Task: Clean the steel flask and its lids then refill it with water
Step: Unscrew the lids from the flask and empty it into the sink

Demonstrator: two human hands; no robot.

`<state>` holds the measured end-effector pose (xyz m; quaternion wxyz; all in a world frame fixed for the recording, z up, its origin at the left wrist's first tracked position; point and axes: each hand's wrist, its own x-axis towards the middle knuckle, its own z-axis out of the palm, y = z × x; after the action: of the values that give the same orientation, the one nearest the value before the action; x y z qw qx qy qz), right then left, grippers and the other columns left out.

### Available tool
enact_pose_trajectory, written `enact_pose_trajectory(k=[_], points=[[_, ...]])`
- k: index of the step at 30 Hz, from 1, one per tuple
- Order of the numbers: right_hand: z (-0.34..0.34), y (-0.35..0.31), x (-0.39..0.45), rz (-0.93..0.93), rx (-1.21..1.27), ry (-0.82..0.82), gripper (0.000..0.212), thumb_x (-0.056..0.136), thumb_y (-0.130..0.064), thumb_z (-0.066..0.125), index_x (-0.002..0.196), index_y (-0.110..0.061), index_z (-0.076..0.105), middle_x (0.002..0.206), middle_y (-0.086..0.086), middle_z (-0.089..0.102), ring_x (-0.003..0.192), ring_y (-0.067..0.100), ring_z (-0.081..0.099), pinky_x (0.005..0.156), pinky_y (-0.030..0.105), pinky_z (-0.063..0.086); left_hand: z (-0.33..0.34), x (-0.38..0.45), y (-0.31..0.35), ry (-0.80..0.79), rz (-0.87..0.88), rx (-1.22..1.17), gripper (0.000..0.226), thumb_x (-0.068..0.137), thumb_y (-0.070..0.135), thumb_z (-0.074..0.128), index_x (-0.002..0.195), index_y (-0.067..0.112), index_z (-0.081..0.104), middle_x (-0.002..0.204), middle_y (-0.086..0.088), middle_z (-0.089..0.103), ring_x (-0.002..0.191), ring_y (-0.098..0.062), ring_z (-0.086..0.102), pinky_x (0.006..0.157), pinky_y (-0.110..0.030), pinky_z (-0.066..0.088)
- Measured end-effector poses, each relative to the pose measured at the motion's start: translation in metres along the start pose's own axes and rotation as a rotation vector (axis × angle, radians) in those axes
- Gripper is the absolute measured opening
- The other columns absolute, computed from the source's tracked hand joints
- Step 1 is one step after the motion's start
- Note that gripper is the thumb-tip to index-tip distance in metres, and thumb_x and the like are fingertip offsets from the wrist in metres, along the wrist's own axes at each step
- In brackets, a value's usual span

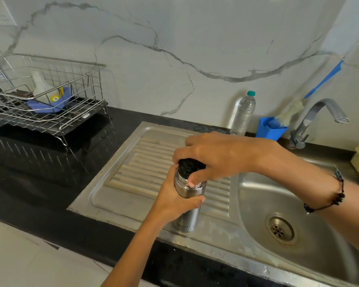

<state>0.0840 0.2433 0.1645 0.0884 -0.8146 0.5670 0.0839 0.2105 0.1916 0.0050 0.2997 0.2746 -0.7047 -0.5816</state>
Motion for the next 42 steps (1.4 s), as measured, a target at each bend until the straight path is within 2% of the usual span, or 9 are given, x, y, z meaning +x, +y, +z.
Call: enact_pose_trajectory(k=[4, 7, 12, 20, 24, 29, 35, 38, 42], points=[[-0.006, 0.0, -0.001, -0.093, 0.035, 0.019, 0.035, 0.083, -0.012, 0.061, 0.114, -0.026, 0.054, 0.106, 0.0, 0.048, 0.085, 0.013, 0.05, 0.069, 0.032, 0.047, 0.0, 0.0, -0.002, -0.006, -0.005, 0.013, 0.076, 0.061, 0.005, 0.081, 0.127, 0.016, 0.046, 0.104, 0.004, 0.066, 0.094, -0.005, 0.066, 0.075, -0.017, 0.052], [-0.023, 0.007, -0.013, -0.091, 0.161, 0.108, 0.039, 0.078, -0.007, 0.064, 0.111, -0.027, 0.057, 0.109, -0.002, 0.05, 0.095, 0.012, 0.051, 0.075, 0.03, 0.048, -0.001, 0.0, -0.002, 0.005, -0.033, 0.026, 0.072, 0.058, 0.013, 0.083, 0.118, 0.029, 0.047, 0.104, 0.005, 0.065, 0.093, -0.005, 0.066, 0.075, -0.019, 0.052], [-0.034, 0.041, -0.031, 0.159, 0.216, 0.229, 0.04, 0.078, -0.015, 0.068, 0.111, -0.035, 0.056, 0.102, -0.008, 0.052, 0.086, 0.004, 0.05, 0.073, 0.023, 0.043, -0.001, -0.002, -0.003, 0.018, -0.045, 0.06, 0.07, 0.066, 0.001, 0.082, 0.114, 0.036, 0.045, 0.106, 0.009, 0.063, 0.092, 0.002, 0.063, 0.073, -0.013, 0.051], [0.099, 0.093, 0.018, 0.452, 0.158, 0.022, 0.039, 0.081, -0.014, 0.064, 0.118, -0.022, 0.053, 0.109, 0.002, 0.055, 0.101, 0.02, 0.052, 0.081, 0.03, 0.042, 0.001, -0.003, -0.001, 0.028, -0.052, 0.022, 0.078, 0.049, 0.028, 0.081, 0.118, 0.031, 0.046, 0.105, 0.006, 0.065, 0.094, -0.004, 0.065, 0.079, -0.023, 0.052], [0.151, 0.103, 0.038, 0.556, 0.151, 0.029, 0.037, 0.088, -0.012, 0.056, 0.124, -0.018, 0.05, 0.12, 0.011, 0.05, 0.106, 0.029, 0.053, 0.083, 0.034, 0.046, 0.001, -0.004, 0.0, 0.025, -0.04, 0.024, 0.076, 0.051, 0.027, 0.081, 0.118, 0.032, 0.046, 0.107, 0.006, 0.065, 0.095, -0.004, 0.065, 0.078, -0.021, 0.052], [0.184, 0.104, 0.048, 0.615, 0.139, 0.077, 0.041, 0.087, -0.015, 0.055, 0.127, -0.023, 0.047, 0.12, 0.014, 0.05, 0.104, 0.035, 0.054, 0.086, 0.045, 0.05, 0.002, -0.004, 0.001, 0.029, -0.022, 0.013, 0.079, 0.05, 0.03, 0.082, 0.12, 0.029, 0.046, 0.107, 0.005, 0.065, 0.096, -0.004, 0.065, 0.076, -0.019, 0.051], [0.187, 0.101, 0.049, 0.657, 0.118, 0.048, 0.054, 0.089, -0.021, 0.053, 0.138, -0.03, 0.033, 0.132, 0.014, 0.043, 0.116, 0.036, 0.046, 0.088, 0.047, 0.049, 0.002, -0.006, -0.001, 0.045, -0.001, 0.01, 0.078, 0.049, 0.038, 0.079, 0.119, 0.03, 0.047, 0.106, 0.006, 0.065, 0.096, -0.005, 0.065, 0.076, -0.019, 0.051], [0.176, 0.091, 0.038, 0.706, 0.179, 0.157, 0.065, 0.09, -0.026, 0.055, 0.143, -0.032, 0.02, 0.143, 0.012, 0.032, 0.126, 0.036, 0.037, 0.09, 0.047, 0.046, 0.001, -0.006, -0.003, 0.042, -0.006, 0.028, 0.074, 0.047, 0.04, 0.079, 0.116, 0.031, 0.05, 0.104, 0.006, 0.067, 0.096, -0.005, 0.065, 0.077, -0.021, 0.052], [0.174, 0.078, 0.002, 0.773, 0.238, 0.41, 0.055, 0.089, -0.023, 0.05, 0.139, -0.027, 0.028, 0.137, 0.006, 0.041, 0.122, 0.028, 0.04, 0.084, 0.041, 0.047, 0.005, -0.006, 0.001, 0.083, 0.012, 0.034, 0.067, 0.045, 0.044, 0.077, 0.106, 0.03, 0.054, 0.096, 0.007, 0.067, 0.088, -0.001, 0.065, 0.07, -0.015, 0.051]])
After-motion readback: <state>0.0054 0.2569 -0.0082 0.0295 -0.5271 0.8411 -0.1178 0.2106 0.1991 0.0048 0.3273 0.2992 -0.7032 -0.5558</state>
